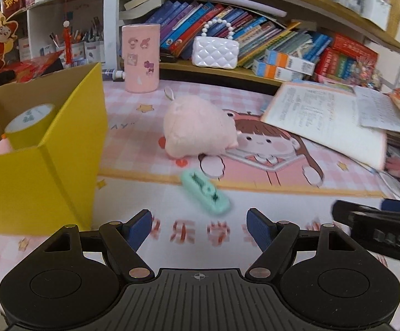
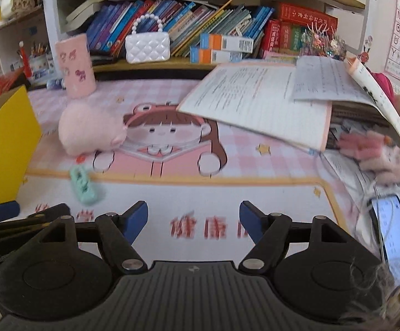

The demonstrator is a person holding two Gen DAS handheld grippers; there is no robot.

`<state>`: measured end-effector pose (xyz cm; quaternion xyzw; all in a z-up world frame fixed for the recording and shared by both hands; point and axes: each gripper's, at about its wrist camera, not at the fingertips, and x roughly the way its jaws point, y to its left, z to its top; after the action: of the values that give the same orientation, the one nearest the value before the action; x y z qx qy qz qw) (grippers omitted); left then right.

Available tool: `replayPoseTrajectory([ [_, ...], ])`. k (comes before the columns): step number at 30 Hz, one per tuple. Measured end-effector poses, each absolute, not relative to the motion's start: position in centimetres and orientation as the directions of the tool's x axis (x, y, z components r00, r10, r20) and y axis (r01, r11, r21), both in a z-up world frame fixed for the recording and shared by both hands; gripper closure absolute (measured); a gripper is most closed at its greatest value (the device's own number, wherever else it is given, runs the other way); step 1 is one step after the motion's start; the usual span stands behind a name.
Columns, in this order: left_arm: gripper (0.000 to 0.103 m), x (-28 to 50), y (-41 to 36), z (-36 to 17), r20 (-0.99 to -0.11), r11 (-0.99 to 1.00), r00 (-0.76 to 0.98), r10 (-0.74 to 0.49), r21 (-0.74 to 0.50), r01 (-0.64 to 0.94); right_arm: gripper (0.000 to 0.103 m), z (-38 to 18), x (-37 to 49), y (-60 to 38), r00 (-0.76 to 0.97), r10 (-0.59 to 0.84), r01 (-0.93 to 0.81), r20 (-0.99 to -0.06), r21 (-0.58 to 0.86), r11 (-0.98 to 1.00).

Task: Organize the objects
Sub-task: 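Grasp the mint-green stapler with the left tool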

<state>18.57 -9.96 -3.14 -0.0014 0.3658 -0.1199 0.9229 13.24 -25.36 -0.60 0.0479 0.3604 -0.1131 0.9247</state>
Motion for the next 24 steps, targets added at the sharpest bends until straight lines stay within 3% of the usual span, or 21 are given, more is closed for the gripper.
replayPoseTrajectory([
  [4,0.031,21.3,-11.5,-4.1,-0.681,0.976,0.701,-0.210,-0.107,0.187,0.030,-0.3,14.7,-26.1,0.731,-0.153,0.214,-0.665,0.011,0.977],
  [11,0.051,24.8,-14.3,-6.0,-0.737,0.986,0.661,-0.139,-0.040,0.163,0.028,0.7,16.3,-27.3,0.773,-0.097,0.146,-0.628,0.028,0.989],
  [13,0.059,25.0,-14.5,-6.5,-0.748,0.993,0.658,-0.088,-0.010,0.121,0.027,1.0,16.6,-27.5,0.782,-0.085,0.136,-0.617,0.035,0.990],
  [15,0.077,24.5,-14.5,-6.5,-0.733,0.994,0.676,-0.071,0.002,0.107,0.027,1.2,16.8,-27.7,0.793,-0.073,0.119,-0.605,0.036,0.992],
  [16,0.080,24.3,-14.3,-6.5,-0.731,0.995,0.679,-0.072,-0.001,0.104,0.027,1.3,16.9,-27.7,0.798,-0.070,0.110,-0.598,0.030,0.993],
  [24,0.080,21.4,-8.7,-3.8,-0.727,0.990,0.674,-0.130,-0.137,0.044,0.023,1.0,19.8,-25.7,0.807,0.044,-0.083,-0.589,-0.039,0.996],
])
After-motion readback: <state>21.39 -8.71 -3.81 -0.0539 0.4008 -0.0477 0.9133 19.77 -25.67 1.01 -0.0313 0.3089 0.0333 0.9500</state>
